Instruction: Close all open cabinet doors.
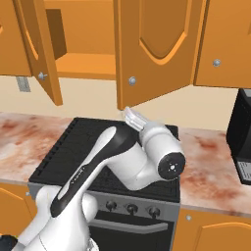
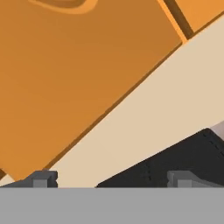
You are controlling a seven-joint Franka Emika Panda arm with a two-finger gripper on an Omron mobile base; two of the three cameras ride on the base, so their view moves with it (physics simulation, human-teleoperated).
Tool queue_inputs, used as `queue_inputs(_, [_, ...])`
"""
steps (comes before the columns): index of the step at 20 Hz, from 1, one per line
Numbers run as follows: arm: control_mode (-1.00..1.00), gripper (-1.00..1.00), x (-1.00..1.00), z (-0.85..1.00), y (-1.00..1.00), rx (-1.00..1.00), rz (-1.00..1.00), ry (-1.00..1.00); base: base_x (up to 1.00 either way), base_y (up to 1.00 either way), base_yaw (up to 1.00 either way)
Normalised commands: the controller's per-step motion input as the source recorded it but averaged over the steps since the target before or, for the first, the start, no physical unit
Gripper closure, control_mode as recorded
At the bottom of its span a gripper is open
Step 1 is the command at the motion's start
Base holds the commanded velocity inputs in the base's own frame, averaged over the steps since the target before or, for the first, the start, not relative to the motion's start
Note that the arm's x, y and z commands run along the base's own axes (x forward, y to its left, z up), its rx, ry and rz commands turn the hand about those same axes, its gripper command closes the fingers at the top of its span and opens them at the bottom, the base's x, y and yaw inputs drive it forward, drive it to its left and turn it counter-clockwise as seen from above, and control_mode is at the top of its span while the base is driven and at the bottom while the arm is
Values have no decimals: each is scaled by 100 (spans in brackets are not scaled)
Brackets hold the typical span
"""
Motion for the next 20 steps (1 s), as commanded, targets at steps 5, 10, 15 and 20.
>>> queue_inputs(5, [-100, -100, 2, 51, -60, 0, 11, -2, 0, 0, 0])
queue_inputs(10, [-100, -100, 7, 32, -33, 0, 5, 0, 0, 0, 0])
queue_inputs(15, [-100, -100, 34, 27, -7, 2, 0, 0, 0, 0, 0])
queue_inputs(20, [-100, -100, 46, 25, 2, 2, 0, 0, 0, 0, 0])
